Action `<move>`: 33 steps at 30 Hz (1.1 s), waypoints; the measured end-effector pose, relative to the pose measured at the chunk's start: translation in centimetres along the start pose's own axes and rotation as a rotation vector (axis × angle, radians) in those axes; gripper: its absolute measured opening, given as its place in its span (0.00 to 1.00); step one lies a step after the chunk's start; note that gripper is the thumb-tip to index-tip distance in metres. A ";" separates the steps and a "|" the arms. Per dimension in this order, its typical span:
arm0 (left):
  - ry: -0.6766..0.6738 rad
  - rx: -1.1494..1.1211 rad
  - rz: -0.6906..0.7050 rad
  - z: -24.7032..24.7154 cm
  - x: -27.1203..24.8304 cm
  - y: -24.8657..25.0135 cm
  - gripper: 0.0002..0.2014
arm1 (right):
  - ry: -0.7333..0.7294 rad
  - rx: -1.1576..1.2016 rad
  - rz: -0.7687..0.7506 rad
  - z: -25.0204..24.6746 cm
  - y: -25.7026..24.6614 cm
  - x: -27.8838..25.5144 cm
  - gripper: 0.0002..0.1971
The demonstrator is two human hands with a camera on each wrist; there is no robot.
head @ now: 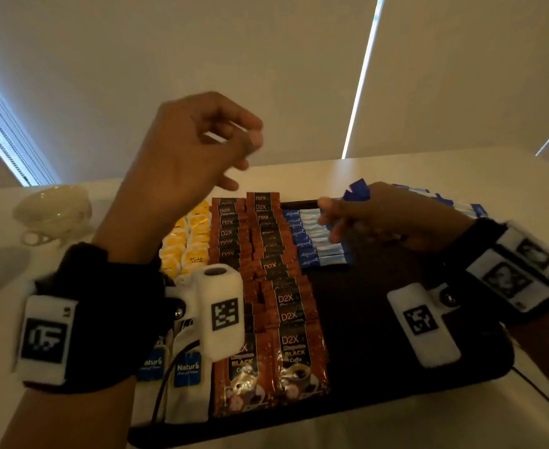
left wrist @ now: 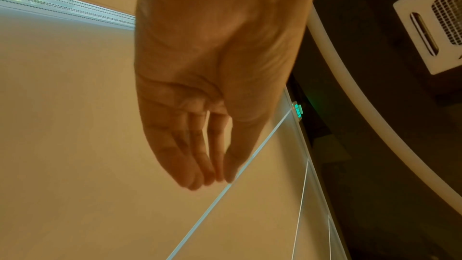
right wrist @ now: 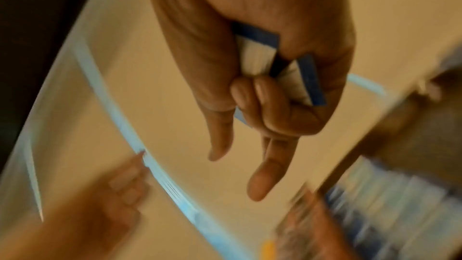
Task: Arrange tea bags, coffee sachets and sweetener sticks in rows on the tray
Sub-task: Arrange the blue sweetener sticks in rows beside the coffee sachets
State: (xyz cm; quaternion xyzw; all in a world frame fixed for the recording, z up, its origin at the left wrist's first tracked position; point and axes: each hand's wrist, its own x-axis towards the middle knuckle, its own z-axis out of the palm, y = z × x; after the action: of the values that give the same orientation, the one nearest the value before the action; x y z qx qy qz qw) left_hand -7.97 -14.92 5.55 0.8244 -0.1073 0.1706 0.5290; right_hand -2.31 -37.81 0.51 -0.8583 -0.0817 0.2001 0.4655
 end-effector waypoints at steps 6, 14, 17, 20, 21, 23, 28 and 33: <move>-0.333 0.231 0.009 2.7 -0.6 0.1 0.14 | -0.519 0.652 -0.052 2.2 -2.9 -1.2 0.41; -0.328 0.161 -0.069 4.5 -0.6 -0.7 0.18 | -0.498 0.599 -0.083 3.6 -2.8 -0.3 0.46; -0.323 0.074 -0.129 5.2 -0.5 -1.0 0.17 | -0.335 0.434 -0.140 4.1 -2.7 0.1 0.47; -0.312 -0.005 -0.181 5.8 -0.5 -1.1 0.16 | -0.216 0.380 -0.227 4.5 -3.1 0.6 0.62; -0.312 -0.028 -0.195 5.8 -0.5 -1.3 0.15 | -0.197 0.373 -0.238 4.5 -3.0 1.0 0.68; -0.325 -0.061 -0.207 5.7 -0.5 -1.5 0.09 | -0.194 0.380 -0.210 4.4 -3.0 1.2 0.64; -0.347 -0.133 -0.226 5.6 -0.6 -1.8 0.04 | -0.134 0.212 -0.125 2.2 -2.2 0.4 0.47; -0.278 -0.095 -0.217 5.8 -0.6 -2.1 0.04 | -0.216 0.022 -0.147 1.4 -1.9 -0.4 0.38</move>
State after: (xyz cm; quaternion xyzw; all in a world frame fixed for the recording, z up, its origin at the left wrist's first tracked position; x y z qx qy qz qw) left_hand -6.77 -19.31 1.36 0.8207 -0.0976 -0.0083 0.5628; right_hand -3.16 -35.83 1.54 -0.8183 -0.1916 0.2576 0.4767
